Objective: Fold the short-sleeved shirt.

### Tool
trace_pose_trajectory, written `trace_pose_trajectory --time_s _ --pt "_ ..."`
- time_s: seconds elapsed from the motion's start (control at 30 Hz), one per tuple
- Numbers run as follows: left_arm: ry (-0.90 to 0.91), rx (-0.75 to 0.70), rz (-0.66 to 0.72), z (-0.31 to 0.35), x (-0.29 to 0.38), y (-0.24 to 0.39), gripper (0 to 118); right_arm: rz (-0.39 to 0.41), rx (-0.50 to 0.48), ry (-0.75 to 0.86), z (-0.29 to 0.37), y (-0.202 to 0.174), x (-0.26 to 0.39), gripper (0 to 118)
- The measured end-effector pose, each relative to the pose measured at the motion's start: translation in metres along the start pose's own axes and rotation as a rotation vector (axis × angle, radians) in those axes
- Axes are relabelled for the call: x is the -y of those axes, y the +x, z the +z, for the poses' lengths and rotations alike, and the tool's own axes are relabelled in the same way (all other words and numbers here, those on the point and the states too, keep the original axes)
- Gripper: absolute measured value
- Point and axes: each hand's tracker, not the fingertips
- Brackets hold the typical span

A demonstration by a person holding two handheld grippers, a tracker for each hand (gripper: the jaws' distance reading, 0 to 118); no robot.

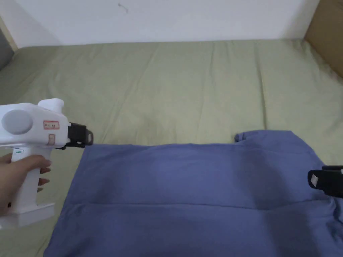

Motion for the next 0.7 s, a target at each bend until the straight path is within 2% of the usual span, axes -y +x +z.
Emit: trace_pose_trajectory --time_s 0.03,0.07,0.1,0.13,0.23,0.3,0.37,0.4,0.43,0.47,0.5,0.53,0.57,0.6,0.63,0.7 --pt "-0.027 -0.008 0.007 -0.012 -0.004 -0.002 77 0.0 0.005 -0.008 -0.004 0.002 0.001 0" --pt "-0.063 -0.03 0.001 -0.026 -0.006 -0.003 106 -0.003 0.007 -0.021 -0.009 0.005 0.002 0" --pt "-0.079 -0.045 -0.009 -0.035 -0.007 -0.006 118 -0.008 0.009 -0.032 -0.012 0.008 0.001 0" --pt "-0.055 -0.045 -0.013 -0.042 -0.01 -0.007 113 -0.015 0.009 -0.04 -0.015 0.01 0.001 0" --pt "-0.15 -0.086 -0.016 -0.07 -0.005 -0.01 113 -0.041 0.002 -0.06 -0.024 0.018 -0.002 0" --pt "-0.212 -0.093 -0.066 -0.085 0.0 -0.006 112 -0.049 0.003 -0.06 -0.026 0.022 -0.008 0" --pt "-0.27 -0.108 -0.132 -0.094 0.002 -0.003 99 -0.05 0.014 -0.053 -0.03 0.028 -0.015 0" --pt "-0.26 -0.146 -0.166 -0.092 0.0 -0.001 97 -0.045 0.016 -0.044 -0.032 0.032 -0.02 0" --pt "-0.237 -0.113 -0.145 -0.087 -0.003 0.001 81 -0.036 0.014 -0.034 -0.035 0.036 -0.025 0" --pt "-0.226 -0.092 -0.145 -0.081 -0.007 0.002 58 -0.025 0.015 -0.026 -0.041 0.041 -0.032 0" --pt "-0.202 -0.072 -0.143 -0.068 -0.009 0.007 23 -0.021 0.016 -0.026 -0.046 0.045 -0.041 0" --pt "-0.181 -0.038 -0.138 -0.06 -0.011 0.009 3 -0.019 0.013 -0.027 -0.05 0.05 -0.05 0" --pt "-0.158 0.021 -0.12 -0.05 -0.011 0.013 3 -0.023 0.008 -0.026 -0.057 0.054 -0.063 0" --pt "-0.141 0.002 -0.138 -0.04 -0.011 0.021 3 -0.041 0.0 -0.013 -0.065 0.059 -0.077 0" --pt "-0.141 -0.017 -0.156 -0.032 -0.011 0.026 3 -0.054 -0.007 -0.004 -0.072 0.063 -0.09 23" --pt "-0.133 -0.002 -0.184 -0.016 -0.01 0.031 3 -0.053 0.006 0.004 -0.094 0.069 -0.121 97"
